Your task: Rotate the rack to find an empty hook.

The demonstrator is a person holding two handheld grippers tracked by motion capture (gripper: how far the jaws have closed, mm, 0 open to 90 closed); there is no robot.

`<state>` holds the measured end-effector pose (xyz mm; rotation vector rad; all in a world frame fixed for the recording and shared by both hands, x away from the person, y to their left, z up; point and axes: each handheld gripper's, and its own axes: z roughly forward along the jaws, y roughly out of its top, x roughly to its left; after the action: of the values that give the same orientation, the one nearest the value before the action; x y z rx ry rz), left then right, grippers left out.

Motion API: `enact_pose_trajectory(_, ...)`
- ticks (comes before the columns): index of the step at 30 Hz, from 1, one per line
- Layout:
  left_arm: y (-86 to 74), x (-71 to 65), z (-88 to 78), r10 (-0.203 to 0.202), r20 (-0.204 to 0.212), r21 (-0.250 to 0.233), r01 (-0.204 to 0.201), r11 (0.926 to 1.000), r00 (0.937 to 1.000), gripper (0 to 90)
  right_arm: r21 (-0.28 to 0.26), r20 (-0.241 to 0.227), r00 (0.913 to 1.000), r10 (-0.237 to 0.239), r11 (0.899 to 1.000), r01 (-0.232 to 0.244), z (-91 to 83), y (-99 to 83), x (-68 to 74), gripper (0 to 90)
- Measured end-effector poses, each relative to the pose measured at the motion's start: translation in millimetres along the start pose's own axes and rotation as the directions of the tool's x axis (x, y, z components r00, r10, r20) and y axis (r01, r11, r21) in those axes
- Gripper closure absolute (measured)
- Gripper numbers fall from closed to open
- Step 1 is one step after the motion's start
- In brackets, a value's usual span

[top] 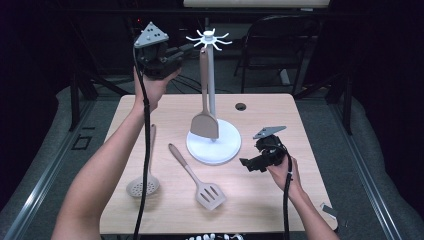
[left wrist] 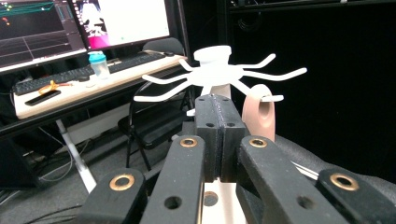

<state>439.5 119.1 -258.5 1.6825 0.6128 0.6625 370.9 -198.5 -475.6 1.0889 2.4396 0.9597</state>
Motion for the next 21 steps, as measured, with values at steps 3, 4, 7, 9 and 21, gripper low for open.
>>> enact_pose_trajectory(3,-0.2,1.0,0.9,-0.002,-0.001,0.003,0.002,1.0,1.0,90.0,0.004,-0.001,1.0,0.002,1.0,-0.002,-0.1,0.0,-0.1,4.3)
enact_pose_trajectory(4,-0.2,1.0,0.9,-0.002,-0.001,0.003,0.002,1.0,1.0,90.0,0.003,0.0,1.0,0.002,1.0,-0.002,0.0,-0.1,-0.2,4.3)
enact_pose_trajectory(7,0.0,2.7,1.8,-0.002,-0.004,0.009,0.002,1.0,1.0,90.0,0.003,0.0,1.0,0.002,1.0,-0.002,0.1,-0.1,-0.3,4.3)
enact_pose_trajectory(9,0.1,3.7,2.7,-0.007,-0.004,0.011,0.007,0.9999,1.0,90.0,0.004,-0.003,1.0,0.002,1.0,-0.002,0.3,-0.1,0.0,4.3)
enact_pose_trajectory(21,-7.6,13.7,-7.7,-0.067,0.044,-0.032,0.068,0.9972,0.9968,67.0,0.012,-0.003,0.9999,-0.013,1.0,0.013,0.4,0.2,2.5,5.6)
